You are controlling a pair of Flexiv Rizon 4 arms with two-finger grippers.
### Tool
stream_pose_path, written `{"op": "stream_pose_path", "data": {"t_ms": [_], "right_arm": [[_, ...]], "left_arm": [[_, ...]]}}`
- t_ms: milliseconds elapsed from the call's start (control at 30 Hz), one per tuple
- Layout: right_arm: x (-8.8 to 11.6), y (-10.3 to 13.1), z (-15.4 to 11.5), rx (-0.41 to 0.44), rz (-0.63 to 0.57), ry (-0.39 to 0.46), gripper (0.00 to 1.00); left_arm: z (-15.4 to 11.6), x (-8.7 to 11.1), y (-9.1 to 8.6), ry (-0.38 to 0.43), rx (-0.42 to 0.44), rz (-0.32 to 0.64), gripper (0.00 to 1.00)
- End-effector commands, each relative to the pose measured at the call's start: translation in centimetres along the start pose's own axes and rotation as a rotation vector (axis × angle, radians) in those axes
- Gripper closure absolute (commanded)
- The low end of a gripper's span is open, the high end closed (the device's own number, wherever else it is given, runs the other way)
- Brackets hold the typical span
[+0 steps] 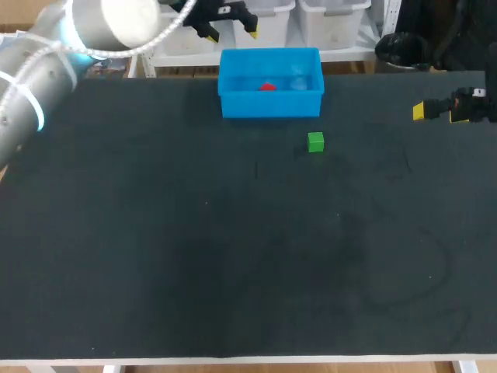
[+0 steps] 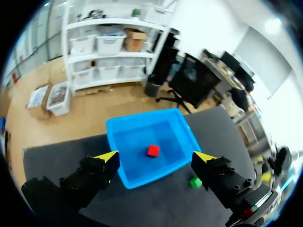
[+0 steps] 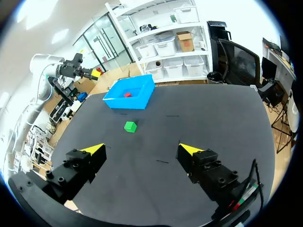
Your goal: Use the left arm to pick the red cube and place it into the blue plastic box first, then use the right arm to grasp the green cube and put it into the same blue plastic box after the first action is fully finished.
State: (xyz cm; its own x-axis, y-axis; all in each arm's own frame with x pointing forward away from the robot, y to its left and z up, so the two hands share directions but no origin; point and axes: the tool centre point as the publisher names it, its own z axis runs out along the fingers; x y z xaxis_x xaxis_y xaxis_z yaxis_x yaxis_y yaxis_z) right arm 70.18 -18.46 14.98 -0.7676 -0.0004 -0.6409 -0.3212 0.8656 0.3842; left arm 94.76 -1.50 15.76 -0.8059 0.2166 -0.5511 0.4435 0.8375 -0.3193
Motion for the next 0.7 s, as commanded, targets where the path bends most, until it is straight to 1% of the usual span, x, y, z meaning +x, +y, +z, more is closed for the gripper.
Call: {"op": "stream_pose_path", "data": {"t_ms": [33,133,200,267,333,367,400,467,500,700], "right_arm": [[0.0,0.0,0.0,0.0,0.0,-0.001,0.0],[0.0,0.0,0.0,0.0,0.0,-0.001,0.0],[0.0,0.0,0.0,0.0,0.0,-0.001,0.0],[0.0,0.0,0.0,0.0,0.0,-0.001,0.0],[0.0,0.0,0.0,0.0,0.0,-0.001,0.0],[0.0,0.0,0.0,0.0,0.0,-0.001,0.0],[0.0,0.0,0.0,0.0,0.0,-0.001,0.0],[0.0,0.0,0.0,0.0,0.0,-0.001,0.0],[0.0,0.0,0.0,0.0,0.0,-0.001,0.0],[0.0,0.0,0.0,0.0,0.0,-0.001,0.0]], "left_arm": [[-7.6,9.8,0.5,-0.137,0.104,-0.01,0.0],[-7.8,11.8,1.0,-0.115,0.106,0.01,0.0],[-8.5,12.8,1.0,-0.111,0.124,0.027,0.0],[-8.9,13.7,0.9,-0.121,0.107,0.059,0.0],[-9.1,14.6,0.9,-0.12,0.106,0.071,0.0],[-9.2,15.1,0.9,-0.127,0.092,0.095,0.0],[-9.1,15.5,0.9,-0.129,0.081,0.114,0.0],[-9.1,16.1,1.0,-0.126,0.094,0.133,0.0],[-9.0,16.4,1.1,-0.138,0.076,0.151,0.0],[-9.0,18.1,1.3,-0.159,0.06,0.155,0.0]]}}
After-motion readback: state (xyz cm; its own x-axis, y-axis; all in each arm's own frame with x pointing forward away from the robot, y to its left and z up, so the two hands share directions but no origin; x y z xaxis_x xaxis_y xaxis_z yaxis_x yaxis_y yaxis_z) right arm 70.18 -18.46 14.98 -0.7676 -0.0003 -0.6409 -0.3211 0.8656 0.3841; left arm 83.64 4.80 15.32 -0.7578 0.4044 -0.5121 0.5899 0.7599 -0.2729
